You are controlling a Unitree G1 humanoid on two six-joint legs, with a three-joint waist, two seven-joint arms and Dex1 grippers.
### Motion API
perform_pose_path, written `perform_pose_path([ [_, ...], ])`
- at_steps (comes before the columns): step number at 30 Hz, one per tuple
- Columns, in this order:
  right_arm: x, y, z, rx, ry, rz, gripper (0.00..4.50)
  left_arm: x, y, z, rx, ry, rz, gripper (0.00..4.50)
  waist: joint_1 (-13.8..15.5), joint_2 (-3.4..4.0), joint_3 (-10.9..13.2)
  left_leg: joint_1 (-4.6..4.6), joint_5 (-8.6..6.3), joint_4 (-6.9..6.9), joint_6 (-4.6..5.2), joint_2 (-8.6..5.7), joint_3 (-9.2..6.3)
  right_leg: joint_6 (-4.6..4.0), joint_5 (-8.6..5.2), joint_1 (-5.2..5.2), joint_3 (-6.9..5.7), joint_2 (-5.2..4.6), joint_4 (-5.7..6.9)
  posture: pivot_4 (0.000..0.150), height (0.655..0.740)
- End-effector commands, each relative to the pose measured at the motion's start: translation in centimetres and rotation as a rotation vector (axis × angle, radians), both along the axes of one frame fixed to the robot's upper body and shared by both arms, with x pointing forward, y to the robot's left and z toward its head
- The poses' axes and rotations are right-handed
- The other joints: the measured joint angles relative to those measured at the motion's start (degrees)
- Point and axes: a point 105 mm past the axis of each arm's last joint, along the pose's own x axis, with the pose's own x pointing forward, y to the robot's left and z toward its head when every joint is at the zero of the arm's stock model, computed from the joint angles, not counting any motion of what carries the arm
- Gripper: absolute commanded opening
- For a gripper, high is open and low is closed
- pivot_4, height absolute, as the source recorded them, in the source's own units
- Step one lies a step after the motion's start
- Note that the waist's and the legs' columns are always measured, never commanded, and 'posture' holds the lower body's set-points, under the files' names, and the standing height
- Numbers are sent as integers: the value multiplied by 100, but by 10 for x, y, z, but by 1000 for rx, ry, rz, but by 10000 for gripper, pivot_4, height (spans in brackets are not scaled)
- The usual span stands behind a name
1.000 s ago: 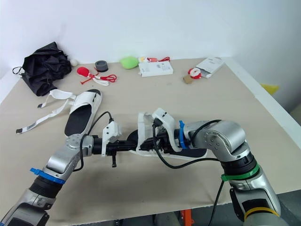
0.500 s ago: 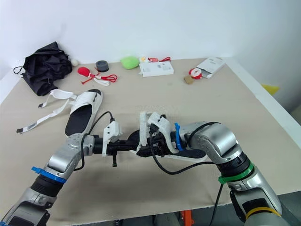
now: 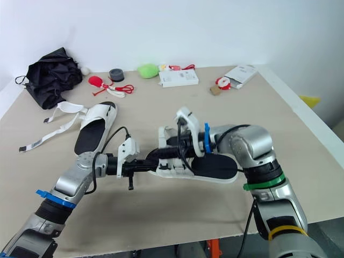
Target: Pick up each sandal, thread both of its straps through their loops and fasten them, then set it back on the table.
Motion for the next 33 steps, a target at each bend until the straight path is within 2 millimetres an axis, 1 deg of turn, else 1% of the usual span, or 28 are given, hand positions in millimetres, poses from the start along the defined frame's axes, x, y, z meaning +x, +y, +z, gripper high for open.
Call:
perform_pose_path([
  [1,4,0,4,10,-4,-23,44648,-2,4,-23,62,73,24,0,-1,1,1,-2,0,0,0,-1,1,1,-1,-2,2,-1,0,1500,7400],
  [3,6,1,2,5,-9,-38,44648,-3,4,-24,62,74,25,0,-3,2,1,-4,-1,0,0,-3,3,2,0,-4,3,-4,0,1500,7400],
  [4,6,1,1,7,-15,-44,42254,-3,4,-24,62,74,26,0,-3,3,2,-4,-1,0,0,-4,3,2,0,-4,3,-4,0,1500,7400],
  [6,6,2,1,8,-37,-42,34980,-3,4,-24,63,75,28,0,-3,3,2,-4,-1,0,0,-3,1,3,0,-4,2,-3,1,1500,7400],
  [7,5,2,0,7,-43,-40,32190,-3,4,-24,63,75,28,0,-3,3,2,-3,-1,0,0,-3,0,3,0,-3,1,-2,0,1500,7400],
  [8,5,2,0,7,-45,-37,26424,-3,4,-24,64,74,28,0,-4,3,2,-3,-1,0,0,-3,0,3,0,-3,2,-2,0,1500,7400],
  [10,2,2,0,14,-43,-23,20282,-2,4,-24,63,73,29,0,-4,3,2,-3,-1,0,0,-3,1,3,0,-4,2,-3,0,1500,7400],
  [12,-2,2,0,13,-36,-4,15306,-2,4,-24,64,73,29,0,-4,5,3,-3,-1,0,0,-3,2,3,1,-4,3,-3,0,1500,7400],
  [14,-5,2,-2,3,-24,14,7160,-2,4,-24,64,72,30,0,-4,5,3,-3,-1,1,0,-3,0,3,1,-4,2,-2,1,1500,7400],
  [15,-9,3,-4,-11,-16,30,4980,-2,5,-24,64,71,31,0,-4,5,3,-3,-1,0,0,-3,1,3,1,-4,2,-3,0,1500,7400],
  [19,-19,3,-12,-57,-6,77,4980,-1,5,-24,64,71,33,0,-4,5,3,-3,-1,1,0,-3,1,3,0,-3,2,-3,0,1500,7400],
  [24,-25,4,-18,-84,-8,105,4980,-1,4,-24,63,70,34,0,-5,5,3,-2,-1,1,0,-3,0,3,1,-3,2,-3,0,1500,7400],
  [29,-36,6,-29,-138,-51,164,4980,-1,5,-25,62,70,36,0,-3,5,3,-3,-1,1,0,-4,0,4,0,-2,2,-3,0,1500,7400],
  [33,-39,7,-30,-136,-80,184,4980,-1,5,-25,61,71,38,0,-4,5,3,0,0,1,0,-4,-1,4,0,-2,1,-2,0,1500,7400],
])
